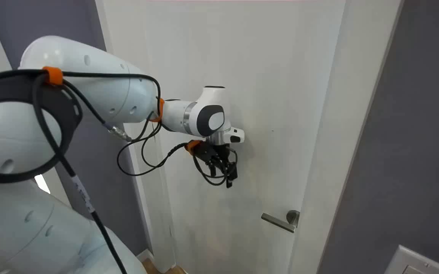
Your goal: Open the door
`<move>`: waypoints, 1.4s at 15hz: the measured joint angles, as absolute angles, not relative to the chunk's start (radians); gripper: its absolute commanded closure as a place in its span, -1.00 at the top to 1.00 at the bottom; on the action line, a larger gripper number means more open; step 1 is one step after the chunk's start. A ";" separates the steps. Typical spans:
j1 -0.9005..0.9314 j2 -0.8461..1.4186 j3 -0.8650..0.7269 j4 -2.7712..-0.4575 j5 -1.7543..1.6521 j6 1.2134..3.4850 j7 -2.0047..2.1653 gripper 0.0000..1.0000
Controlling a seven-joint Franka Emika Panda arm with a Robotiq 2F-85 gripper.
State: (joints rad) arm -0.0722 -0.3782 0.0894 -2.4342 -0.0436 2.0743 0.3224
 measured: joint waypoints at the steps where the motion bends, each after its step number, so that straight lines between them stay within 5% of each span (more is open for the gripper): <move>1: -0.072 -0.378 0.089 -2.434 -0.044 2.074 0.322 1.00; 21: -0.140 -0.378 -0.008 -2.464 0.013 2.236 0.466 1.00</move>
